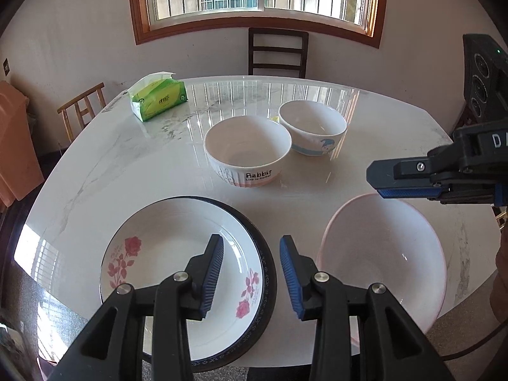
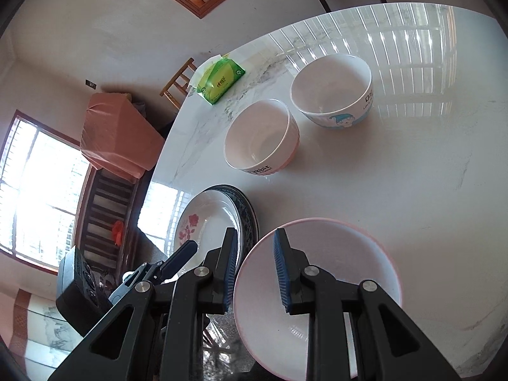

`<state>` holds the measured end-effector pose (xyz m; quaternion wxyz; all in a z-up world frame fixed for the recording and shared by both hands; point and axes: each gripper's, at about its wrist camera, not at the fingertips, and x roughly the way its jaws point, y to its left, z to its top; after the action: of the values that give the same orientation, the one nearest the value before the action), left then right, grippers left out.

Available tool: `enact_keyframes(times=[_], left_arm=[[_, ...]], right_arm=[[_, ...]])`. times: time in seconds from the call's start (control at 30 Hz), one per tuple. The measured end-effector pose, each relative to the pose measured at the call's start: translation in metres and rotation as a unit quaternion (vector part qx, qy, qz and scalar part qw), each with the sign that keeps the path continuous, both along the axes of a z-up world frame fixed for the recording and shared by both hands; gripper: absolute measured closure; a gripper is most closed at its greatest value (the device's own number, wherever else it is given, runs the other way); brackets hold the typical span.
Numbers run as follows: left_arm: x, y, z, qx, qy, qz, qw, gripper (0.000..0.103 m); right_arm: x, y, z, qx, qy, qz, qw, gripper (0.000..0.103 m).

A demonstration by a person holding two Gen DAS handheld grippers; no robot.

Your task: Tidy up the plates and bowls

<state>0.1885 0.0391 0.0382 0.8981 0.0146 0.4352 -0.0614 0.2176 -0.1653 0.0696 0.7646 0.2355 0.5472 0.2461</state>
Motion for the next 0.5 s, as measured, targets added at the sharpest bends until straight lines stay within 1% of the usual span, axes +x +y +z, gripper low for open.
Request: enact_keyframes(times=[0.07, 0.17, 0.37, 0.5], left_arm=[[0.016, 0.013, 0.006, -0.026, 0.015, 0.009, 0.9995, 0.065], [0.046, 0.035, 0.012, -0.060, 0.031, 0.029, 0.9973, 0.062], [0.108, 0.063, 0.009, -0.094, 0.069, 0.053, 0.9917, 0.061], [0.141, 0.068, -0.006, -0.094, 0.094, 0.061, 0.9893, 0.061]], right_arm=[[0.010, 0.003, -0.003, 0.000, 0.012, -0.005, 1.000, 0.079], [0.025, 0.011, -0.003, -0.010, 0.016, -0.011, 1.000, 0.078], [0.057, 0.031, -0.008, -0.045, 0.031, -0.021, 0.998, 0.078], [0.076, 0.037, -0.021, -0.059, 0.046, -0.033, 0.997, 0.078]])
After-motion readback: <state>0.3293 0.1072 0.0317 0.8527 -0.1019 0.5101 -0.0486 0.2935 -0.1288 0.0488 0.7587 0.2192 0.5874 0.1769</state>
